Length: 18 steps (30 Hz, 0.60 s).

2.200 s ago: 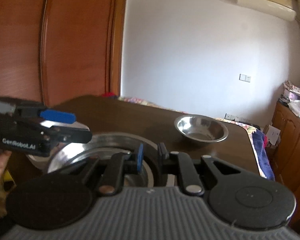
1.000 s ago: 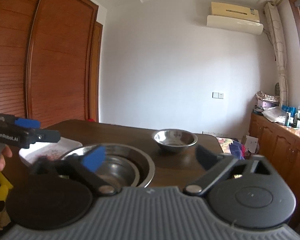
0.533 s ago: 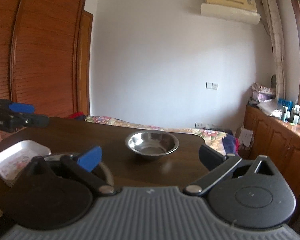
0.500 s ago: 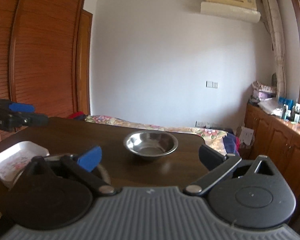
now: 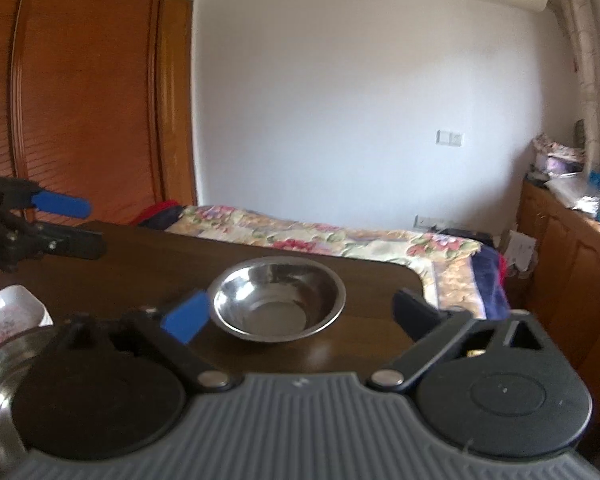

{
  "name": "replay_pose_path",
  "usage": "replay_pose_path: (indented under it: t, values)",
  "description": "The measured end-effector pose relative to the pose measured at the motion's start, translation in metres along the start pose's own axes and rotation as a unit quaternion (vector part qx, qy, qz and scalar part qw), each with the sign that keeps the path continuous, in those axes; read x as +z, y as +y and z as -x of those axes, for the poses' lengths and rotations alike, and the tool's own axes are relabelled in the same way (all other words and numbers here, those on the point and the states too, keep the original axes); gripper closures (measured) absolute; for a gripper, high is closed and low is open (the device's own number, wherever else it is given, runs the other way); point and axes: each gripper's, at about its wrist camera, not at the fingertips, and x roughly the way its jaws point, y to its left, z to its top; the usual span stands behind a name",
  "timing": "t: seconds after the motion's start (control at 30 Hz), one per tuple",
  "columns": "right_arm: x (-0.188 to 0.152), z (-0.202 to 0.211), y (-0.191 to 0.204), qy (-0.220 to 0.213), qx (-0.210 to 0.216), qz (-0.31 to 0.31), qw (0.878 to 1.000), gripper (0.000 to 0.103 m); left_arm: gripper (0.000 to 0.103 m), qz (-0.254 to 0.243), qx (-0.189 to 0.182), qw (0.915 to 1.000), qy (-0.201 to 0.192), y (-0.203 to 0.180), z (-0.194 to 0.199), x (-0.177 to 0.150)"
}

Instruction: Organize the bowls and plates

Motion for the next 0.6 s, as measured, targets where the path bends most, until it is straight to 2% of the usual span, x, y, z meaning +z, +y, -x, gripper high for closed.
replay_pose_path:
  t: [0.07,0.13,0.2,0.33,0.43,0.6]
  values:
    - [0.003,-0.009,-0.004,0.012,0.006,0.000,1.000,0.018,0.025,-0.004,-0.005,0.9999,0.014,0.001,-0.014,0.005]
    - [0.006,-0.022,-0.011,0.028,0.011,-0.003,1.000,0.027,0.032,-0.005,-0.005,0.9994,0.034,0.004,-0.030,0.008]
    - [0.008,-0.033,-0.016,0.046,0.017,-0.008,0.999,0.029,0.039,0.000,-0.009,0.9989,0.047,0.008,-0.042,0.012]
    - [0.008,-0.054,-0.024,0.077,0.022,-0.013,0.997,0.030,0.042,-0.008,-0.012,0.9973,0.072,0.011,-0.067,0.018]
    - [0.006,-0.066,-0.031,0.103,0.031,-0.025,0.994,0.034,0.043,-0.021,-0.011,0.9950,0.097,0.011,-0.087,0.016]
    - [0.003,-0.074,-0.032,0.119,0.042,-0.034,0.991,0.035,0.046,-0.023,-0.020,0.9915,0.126,0.016,-0.108,0.011]
